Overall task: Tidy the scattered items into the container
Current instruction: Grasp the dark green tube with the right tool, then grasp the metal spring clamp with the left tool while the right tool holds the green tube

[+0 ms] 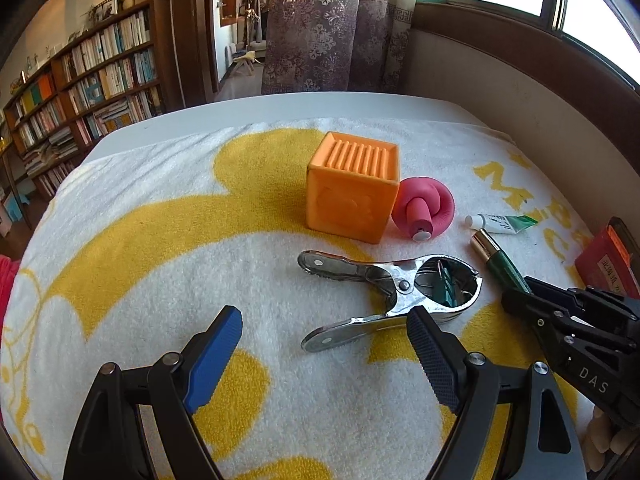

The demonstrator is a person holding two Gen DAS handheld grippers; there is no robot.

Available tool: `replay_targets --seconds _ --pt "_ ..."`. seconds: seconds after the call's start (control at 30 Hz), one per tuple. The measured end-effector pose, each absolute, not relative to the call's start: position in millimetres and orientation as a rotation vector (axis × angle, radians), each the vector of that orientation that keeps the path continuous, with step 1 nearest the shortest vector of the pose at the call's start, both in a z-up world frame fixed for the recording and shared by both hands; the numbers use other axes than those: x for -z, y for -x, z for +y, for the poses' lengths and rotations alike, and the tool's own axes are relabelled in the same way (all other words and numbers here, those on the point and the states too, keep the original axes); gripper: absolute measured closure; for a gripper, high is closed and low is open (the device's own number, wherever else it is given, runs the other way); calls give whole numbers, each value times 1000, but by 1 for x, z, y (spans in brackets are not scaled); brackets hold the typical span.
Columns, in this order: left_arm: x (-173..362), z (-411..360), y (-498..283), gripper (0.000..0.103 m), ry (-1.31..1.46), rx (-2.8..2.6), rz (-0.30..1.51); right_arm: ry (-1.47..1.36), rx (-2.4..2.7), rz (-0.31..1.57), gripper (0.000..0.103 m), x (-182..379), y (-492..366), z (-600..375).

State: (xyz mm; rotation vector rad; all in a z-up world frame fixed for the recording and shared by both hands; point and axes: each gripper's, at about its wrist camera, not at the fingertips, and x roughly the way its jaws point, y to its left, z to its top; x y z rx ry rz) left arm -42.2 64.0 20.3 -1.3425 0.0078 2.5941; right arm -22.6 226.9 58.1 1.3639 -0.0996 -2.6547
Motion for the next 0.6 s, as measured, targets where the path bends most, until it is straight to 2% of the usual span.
replay_targets --seconds 0.3,0.47,0.6 --pt "-17 101 12 17 1293 -2431 159 -1366 2645 -124 80 -59 24 229" --pt "-26 94 15 17 1258 -2445 124 -1367 2639 -143 80 -58 24 230" --pt "-35 89 26 17 1193 -2496 203 -1369 2637 -148 80 -58 24 230"
